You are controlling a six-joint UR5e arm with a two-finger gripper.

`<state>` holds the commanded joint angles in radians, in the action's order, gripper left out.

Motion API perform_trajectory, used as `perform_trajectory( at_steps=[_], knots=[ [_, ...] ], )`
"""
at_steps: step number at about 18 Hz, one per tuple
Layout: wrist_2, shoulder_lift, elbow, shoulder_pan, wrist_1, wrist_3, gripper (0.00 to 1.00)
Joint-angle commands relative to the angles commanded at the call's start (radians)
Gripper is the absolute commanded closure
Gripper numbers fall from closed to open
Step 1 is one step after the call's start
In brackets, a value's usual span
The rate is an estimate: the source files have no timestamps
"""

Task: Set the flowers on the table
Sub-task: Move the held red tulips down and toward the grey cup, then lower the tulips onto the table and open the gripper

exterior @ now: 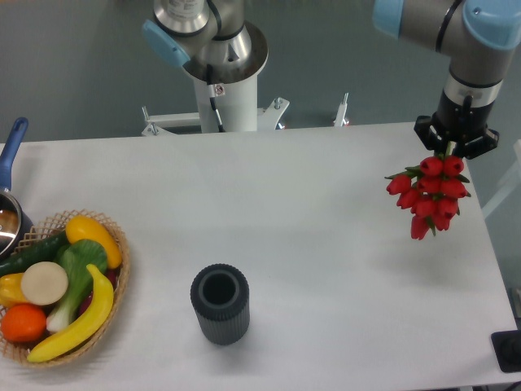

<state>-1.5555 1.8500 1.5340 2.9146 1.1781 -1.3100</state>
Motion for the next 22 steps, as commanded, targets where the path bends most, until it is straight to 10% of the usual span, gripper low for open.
perform_trajectory(
  at_steps=[22],
  knots=[
    [-0.049,0.133,0.055,-0.164,-0.014,0.031,0.89]
  ],
)
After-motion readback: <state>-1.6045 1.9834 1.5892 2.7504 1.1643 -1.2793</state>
